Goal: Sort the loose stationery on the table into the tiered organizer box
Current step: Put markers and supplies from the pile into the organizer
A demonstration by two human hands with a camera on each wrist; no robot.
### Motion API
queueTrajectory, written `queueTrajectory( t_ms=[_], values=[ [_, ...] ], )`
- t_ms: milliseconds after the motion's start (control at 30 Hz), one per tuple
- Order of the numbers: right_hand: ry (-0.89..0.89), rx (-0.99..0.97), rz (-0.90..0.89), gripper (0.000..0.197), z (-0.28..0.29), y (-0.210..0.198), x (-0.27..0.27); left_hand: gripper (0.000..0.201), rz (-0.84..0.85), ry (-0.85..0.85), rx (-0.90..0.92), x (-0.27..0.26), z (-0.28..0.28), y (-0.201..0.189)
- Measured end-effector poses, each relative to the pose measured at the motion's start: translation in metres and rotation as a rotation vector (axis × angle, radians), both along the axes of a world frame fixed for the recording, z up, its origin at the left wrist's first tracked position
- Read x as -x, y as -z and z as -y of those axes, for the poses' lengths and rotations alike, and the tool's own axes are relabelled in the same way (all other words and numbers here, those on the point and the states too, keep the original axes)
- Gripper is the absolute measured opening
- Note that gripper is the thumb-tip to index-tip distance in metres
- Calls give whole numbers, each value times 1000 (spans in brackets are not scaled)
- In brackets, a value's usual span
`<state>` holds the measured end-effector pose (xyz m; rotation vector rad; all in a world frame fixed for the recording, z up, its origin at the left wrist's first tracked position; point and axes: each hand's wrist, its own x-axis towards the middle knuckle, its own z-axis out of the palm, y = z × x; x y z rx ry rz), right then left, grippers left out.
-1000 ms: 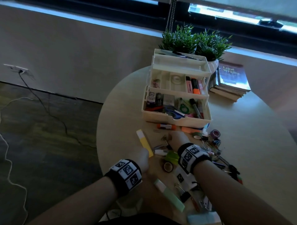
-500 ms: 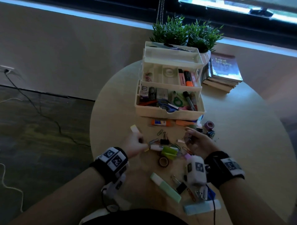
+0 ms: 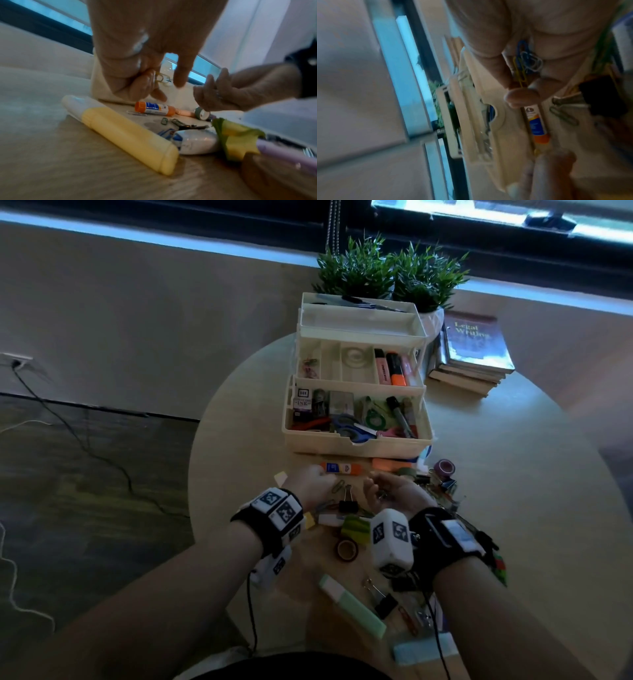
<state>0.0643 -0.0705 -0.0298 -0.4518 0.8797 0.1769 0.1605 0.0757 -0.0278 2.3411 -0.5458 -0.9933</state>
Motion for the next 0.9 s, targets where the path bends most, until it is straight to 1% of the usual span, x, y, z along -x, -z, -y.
queueTrajectory(
  t_ms=[33,67,100,133,200,233,267,300,367,400,467,533,567,600,633,667,700,733,767,800,833,867,900],
  values=[
    [-62,125,-60,12,-2,-1,-5,20,72,81,-79,0,-1,4],
    [-140,281,-117,12,-4,-2,-10,23,100,146,-144,1,1,8],
    [-232,503,-170,10,-7,-3,-17,23,122,203,-194,1,2,10],
    [-368,744,-198,8,-12,-5,-24,21,144,254,-247,1,2,12],
    [-696,1208,-208,6,-21,-6,-36,16,149,325,-279,4,5,8],
    [-842,1357,-193,8,-27,-7,-42,14,166,349,-265,5,7,7],
    [-959,1455,-200,10,-32,-9,-47,15,182,360,-247,5,9,6],
    [-1052,1512,-205,12,-36,-9,-50,20,185,365,-233,5,11,5],
    [-1114,1506,-226,22,-42,-8,-55,27,189,405,-219,8,12,-1],
    [-1158,1500,-248,23,-44,-9,-56,29,191,437,-217,9,12,-3],
    [-1356,1597,-260,22,-48,-11,-59,31,173,485,-221,7,11,-4],
    [-1426,1637,-250,23,-46,-11,-59,25,129,428,-240,0,8,-4],
    [-1408,1627,-239,23,-43,-9,-58,23,87,359,-220,-5,6,-3],
    [-1351,1628,-211,24,-36,-6,-57,26,41,270,-166,-10,4,-2],
    [-1252,1621,-180,24,-29,-4,-54,30,-27,160,-73,-16,1,0],
    [-1119,1573,-154,21,-20,-3,-50,32,-118,26,58,-21,-3,0],
    [-946,1450,-120,18,-10,-3,-44,34,-238,-139,211,-26,-7,0],
    [-755,1238,-80,19,1,-4,-35,35,-364,-316,370,-30,-11,-1],
    [-553,968,-22,23,10,-6,-25,34,-491,-451,511,-33,-15,-3],
    [-369,689,49,24,19,-7,-16,34,-615,-527,628,-35,-19,-5],
    [-242,467,122,21,26,-10,-5,35,-709,-561,707,-37,-21,-6],
    [-164,347,171,18,29,-11,3,38,-769,-575,753,-38,-21,-5],
    [-122,313,187,15,31,-10,9,38,-801,-587,767,-38,-19,-6]
  ],
)
